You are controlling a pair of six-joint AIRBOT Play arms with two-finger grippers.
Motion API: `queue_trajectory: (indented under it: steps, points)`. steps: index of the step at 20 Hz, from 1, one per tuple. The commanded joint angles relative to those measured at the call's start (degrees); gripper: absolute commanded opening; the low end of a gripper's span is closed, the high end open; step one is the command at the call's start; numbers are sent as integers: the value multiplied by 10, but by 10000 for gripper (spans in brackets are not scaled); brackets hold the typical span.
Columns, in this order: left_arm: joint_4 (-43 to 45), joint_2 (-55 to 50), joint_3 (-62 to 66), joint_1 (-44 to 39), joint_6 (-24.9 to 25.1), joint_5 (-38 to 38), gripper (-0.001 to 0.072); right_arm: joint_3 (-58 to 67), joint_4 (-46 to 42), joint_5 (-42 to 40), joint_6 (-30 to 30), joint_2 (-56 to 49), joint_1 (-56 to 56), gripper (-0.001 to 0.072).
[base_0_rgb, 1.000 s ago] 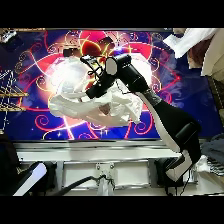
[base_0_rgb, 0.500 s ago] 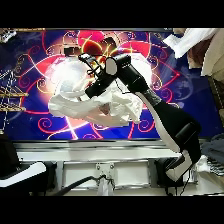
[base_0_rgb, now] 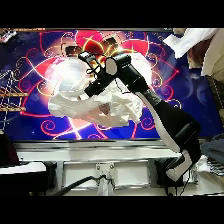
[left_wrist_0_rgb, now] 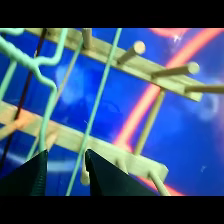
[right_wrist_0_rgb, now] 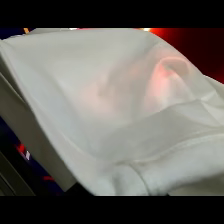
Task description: Fold the clothes and pants, and hang the long-sleeved shirts on hangers.
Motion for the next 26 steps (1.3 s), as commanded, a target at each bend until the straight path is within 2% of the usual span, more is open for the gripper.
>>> queue_trajectory:
  steps: [1, 12, 26]
  points:
    - [8, -9, 1, 0, 1, 21, 241, 0, 0, -2, -7, 0, 1, 23]
    - [8, 35, 1, 0, 1, 17, 240, 0, -1, -16, -12, 0, 1, 23]
    - [35, -4, 1, 9, 2, 38, 240, 0, -1, -13, -12, 0, 0, 23]
